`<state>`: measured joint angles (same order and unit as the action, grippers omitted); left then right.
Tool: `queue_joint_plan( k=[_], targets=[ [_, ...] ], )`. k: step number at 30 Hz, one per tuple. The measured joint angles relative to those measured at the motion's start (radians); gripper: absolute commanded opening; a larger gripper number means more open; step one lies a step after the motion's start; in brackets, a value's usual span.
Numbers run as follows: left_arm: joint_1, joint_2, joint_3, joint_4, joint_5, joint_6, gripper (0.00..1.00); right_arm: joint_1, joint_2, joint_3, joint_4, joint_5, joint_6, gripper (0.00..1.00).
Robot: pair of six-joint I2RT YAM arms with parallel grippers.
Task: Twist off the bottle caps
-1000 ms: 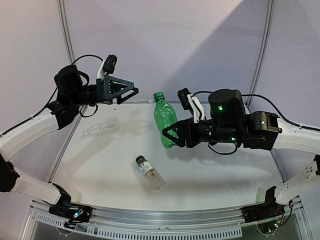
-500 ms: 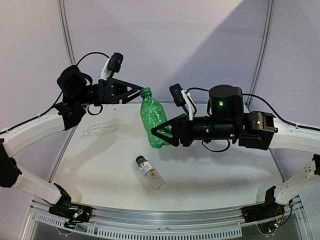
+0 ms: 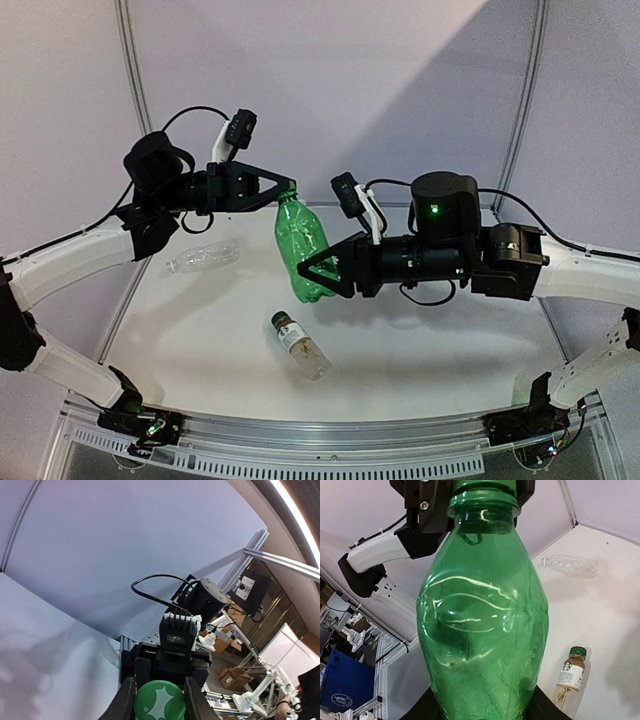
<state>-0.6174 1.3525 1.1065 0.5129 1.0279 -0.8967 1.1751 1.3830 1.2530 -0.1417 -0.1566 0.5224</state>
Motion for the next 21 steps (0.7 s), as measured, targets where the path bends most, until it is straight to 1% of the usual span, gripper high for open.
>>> queue_joint_plan(
  k=[1, 7, 9, 10, 11, 12, 15, 17, 21],
  targets=[
    [-0.001, 0.001, 0.005, -0.006, -0.003, 0.009, 0.00, 0.000, 0.000, 0.000, 0.000, 0.000, 0.001, 0.00],
    [-0.012, 0.002, 0.028, -0.065, -0.039, 0.033, 0.00, -0.001, 0.000, 0.003, -0.004, 0.011, 0.005, 0.00],
    [-0.020, 0.002, 0.042, -0.117, -0.078, 0.042, 0.01, -0.001, 0.000, 0.012, -0.025, 0.041, 0.012, 0.00],
    [-0.026, 0.002, 0.053, -0.156, -0.106, 0.052, 0.00, -0.001, 0.003, 0.030, -0.060, 0.084, 0.013, 0.00],
    [-0.034, 0.005, 0.071, -0.206, -0.151, 0.063, 0.00, 0.000, 0.004, 0.034, -0.070, 0.097, 0.013, 0.00],
    [-0.042, 0.011, 0.093, -0.262, -0.189, 0.077, 0.00, 0.001, 0.014, 0.059, -0.113, 0.147, 0.013, 0.00],
    [-0.075, 0.085, 0.255, -0.523, -0.383, 0.102, 0.01, 0.003, 0.079, 0.183, -0.276, 0.338, 0.013, 0.00],
    [-0.089, 0.141, 0.352, -0.657, -0.501, 0.099, 0.01, 0.003, 0.158, 0.307, -0.415, 0.461, 0.011, 0.00],
    [-0.091, 0.208, 0.457, -0.852, -0.658, 0.054, 0.00, 0.005, 0.323, 0.504, -0.618, 0.619, -0.010, 0.00]
  ],
)
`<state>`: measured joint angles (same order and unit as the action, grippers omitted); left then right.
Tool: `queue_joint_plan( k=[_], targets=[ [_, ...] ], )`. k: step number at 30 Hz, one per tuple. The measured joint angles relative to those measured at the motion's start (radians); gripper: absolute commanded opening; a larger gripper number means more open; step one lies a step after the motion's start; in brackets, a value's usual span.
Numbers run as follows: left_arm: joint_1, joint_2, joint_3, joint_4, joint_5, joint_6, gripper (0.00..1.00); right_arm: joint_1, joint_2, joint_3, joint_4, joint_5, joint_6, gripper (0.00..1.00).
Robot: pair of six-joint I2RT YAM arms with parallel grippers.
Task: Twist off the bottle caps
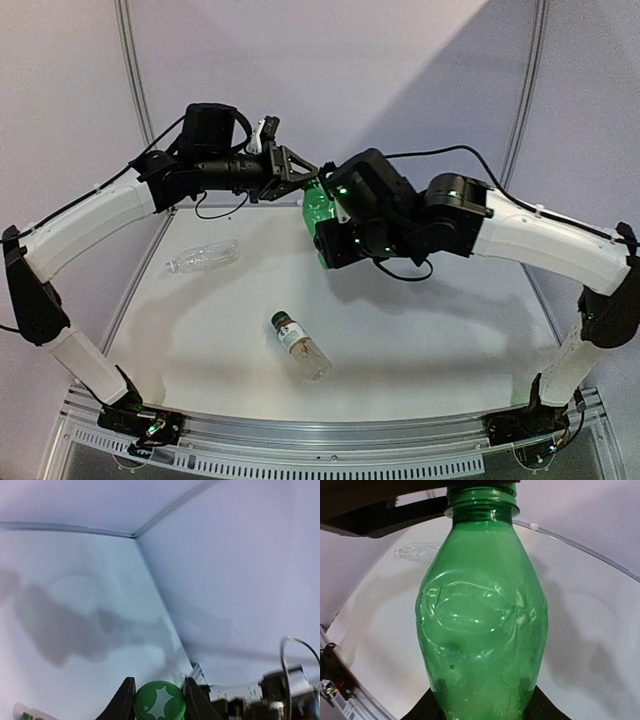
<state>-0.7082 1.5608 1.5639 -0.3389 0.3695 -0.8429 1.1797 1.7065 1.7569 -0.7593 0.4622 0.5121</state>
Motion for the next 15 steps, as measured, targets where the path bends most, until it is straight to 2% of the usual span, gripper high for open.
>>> queue_joint_plan(
  k=[5, 9, 10, 11, 13, 15],
  targets=[
    [-0.001, 0.061, 0.060, -0.135, -0.100, -0.061, 0.00, 0.000, 0.123, 0.110, -0.130, 0.097, -0.023, 0.00],
    [-0.007, 0.056, 0.056, -0.161, -0.116, -0.077, 0.14, 0.006, 0.131, 0.112, -0.147, 0.102, -0.031, 0.00],
    [-0.007, 0.051, 0.054, -0.158, -0.117, -0.074, 0.21, 0.007, 0.130, 0.112, -0.144, 0.102, -0.034, 0.00],
    [-0.007, 0.043, 0.047, -0.153, -0.118, -0.069, 0.37, 0.007, 0.129, 0.110, -0.136, 0.101, -0.038, 0.00],
    [-0.007, 0.025, 0.027, -0.137, -0.117, -0.053, 0.62, 0.008, 0.119, 0.093, -0.116, 0.097, -0.044, 0.00],
    [-0.007, -0.011, -0.017, -0.113, -0.095, -0.032, 0.75, 0.008, 0.102, 0.067, -0.098, 0.093, -0.035, 0.00]
  ],
)
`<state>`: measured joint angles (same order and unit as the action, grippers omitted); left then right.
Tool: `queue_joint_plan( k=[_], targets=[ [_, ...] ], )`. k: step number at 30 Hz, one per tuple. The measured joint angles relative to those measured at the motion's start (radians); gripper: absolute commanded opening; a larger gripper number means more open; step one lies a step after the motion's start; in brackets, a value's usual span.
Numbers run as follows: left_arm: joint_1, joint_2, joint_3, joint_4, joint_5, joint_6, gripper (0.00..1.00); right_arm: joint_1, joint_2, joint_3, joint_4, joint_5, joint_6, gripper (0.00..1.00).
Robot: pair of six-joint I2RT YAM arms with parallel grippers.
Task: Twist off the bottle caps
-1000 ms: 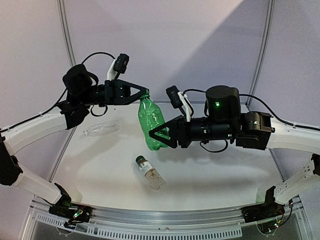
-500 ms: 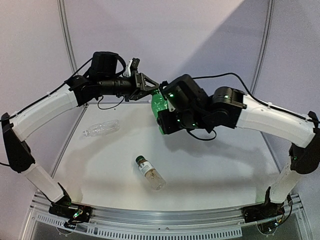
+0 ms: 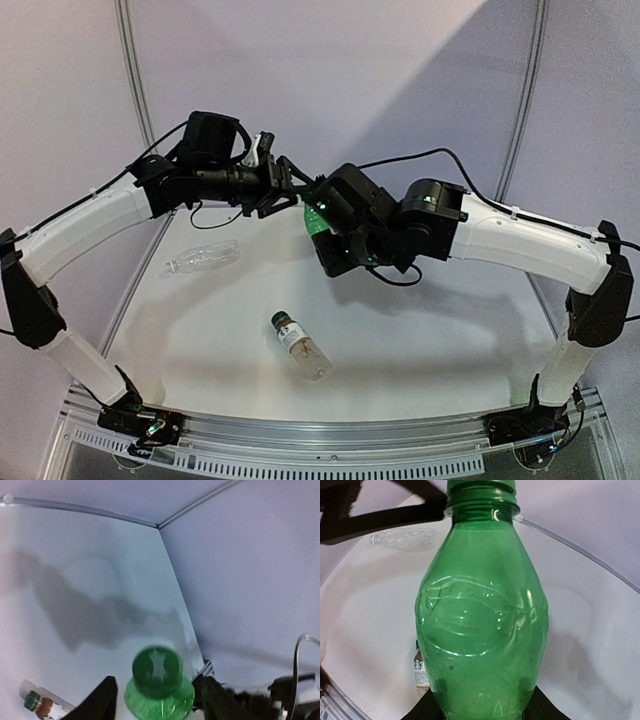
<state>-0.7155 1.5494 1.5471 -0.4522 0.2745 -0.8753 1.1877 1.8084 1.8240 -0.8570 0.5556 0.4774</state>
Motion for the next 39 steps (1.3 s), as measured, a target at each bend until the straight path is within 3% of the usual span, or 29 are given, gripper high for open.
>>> queue_joint_plan(
  k=[3, 4, 9, 13, 20, 26, 39],
  targets=[
    [0.008, -0.097, -0.094, 0.045, 0.037, 0.020, 0.88, -0.013, -0.026, -0.043, 0.014, 0.000, 0.018, 0.00],
    [0.017, -0.135, -0.128, 0.072, 0.053, 0.024, 0.97, -0.017, -0.037, -0.061, 0.018, -0.001, 0.024, 0.00],
    [0.130, -0.294, -0.266, 0.204, 0.161, 0.046, 0.99, -0.021, -0.108, -0.156, 0.061, -0.041, 0.041, 0.00],
    [0.206, -0.349, -0.354, 0.339, 0.306, 0.080, 0.99, -0.028, -0.208, -0.283, 0.188, -0.187, 0.022, 0.00],
    [0.237, -0.336, -0.498, 0.670, 0.607, 0.045, 0.85, -0.075, -0.326, -0.442, 0.454, -0.573, 0.016, 0.00],
    [0.239, -0.291, -0.540, 0.928, 0.733, -0.058, 0.73, -0.092, -0.328, -0.446, 0.568, -0.750, 0.033, 0.00],
    [0.233, -0.214, -0.540, 1.021, 0.773, -0.108, 0.48, -0.095, -0.301, -0.443, 0.623, -0.887, 0.061, 0.00]
  ],
)
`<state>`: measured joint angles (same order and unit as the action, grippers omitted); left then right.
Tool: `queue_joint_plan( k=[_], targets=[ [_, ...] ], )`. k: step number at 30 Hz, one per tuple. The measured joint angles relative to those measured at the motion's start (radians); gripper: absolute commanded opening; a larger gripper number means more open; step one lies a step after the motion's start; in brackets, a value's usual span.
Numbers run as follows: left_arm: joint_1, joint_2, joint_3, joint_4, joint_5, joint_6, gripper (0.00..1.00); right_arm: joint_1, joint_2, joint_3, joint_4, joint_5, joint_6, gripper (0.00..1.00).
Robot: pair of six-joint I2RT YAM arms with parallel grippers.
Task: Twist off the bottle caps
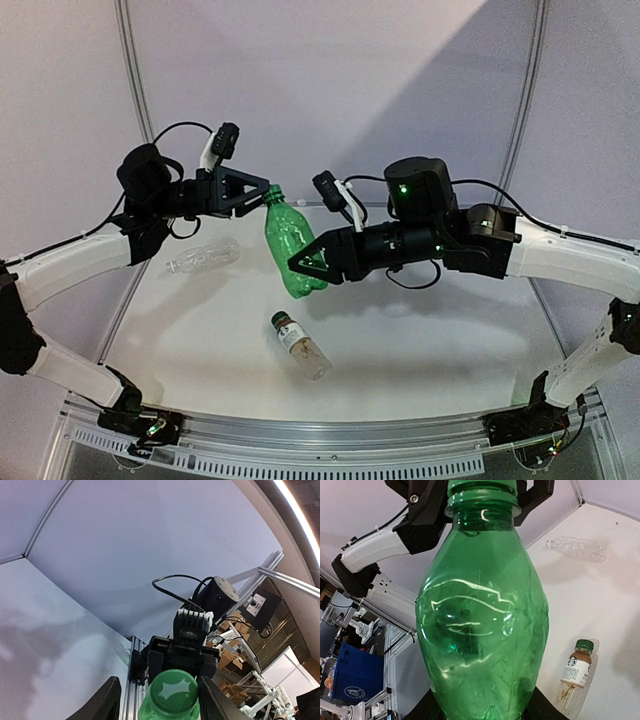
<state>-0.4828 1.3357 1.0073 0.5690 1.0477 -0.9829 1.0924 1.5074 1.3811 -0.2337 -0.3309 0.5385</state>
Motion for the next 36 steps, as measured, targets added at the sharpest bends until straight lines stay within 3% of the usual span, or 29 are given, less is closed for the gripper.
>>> queue_joint_plan(
  k=[8, 12, 16, 20, 25, 30, 36],
  targets=[
    [-0.008, 0.009, 0.008, 0.017, 0.017, 0.005, 0.14, -0.001, 0.021, 0.005, 0.000, -0.022, 0.011, 0.00],
    [-0.009, 0.011, 0.018, 0.009, 0.017, 0.018, 0.06, -0.002, 0.026, 0.021, -0.010, -0.022, 0.015, 0.00],
    [-0.010, 0.011, 0.039, -0.058, 0.004, 0.054, 0.04, -0.003, 0.038, 0.037, -0.026, -0.013, 0.014, 0.00],
    [-0.024, 0.031, 0.124, -0.254, -0.082, 0.137, 0.07, -0.002, 0.063, 0.099, -0.105, 0.093, 0.000, 0.00],
    [-0.057, 0.101, 0.317, -0.556, -0.348, 0.189, 0.08, 0.007, 0.213, 0.416, -0.429, 0.401, -0.050, 0.00],
    [-0.088, 0.178, 0.519, -0.848, -0.637, 0.183, 0.04, 0.040, 0.490, 0.857, -0.758, 0.719, -0.113, 0.00],
    [-0.125, 0.213, 0.592, -1.068, -0.777, 0.125, 0.05, 0.059, 0.541, 0.871, -0.832, 0.809, -0.140, 0.00]
  ],
)
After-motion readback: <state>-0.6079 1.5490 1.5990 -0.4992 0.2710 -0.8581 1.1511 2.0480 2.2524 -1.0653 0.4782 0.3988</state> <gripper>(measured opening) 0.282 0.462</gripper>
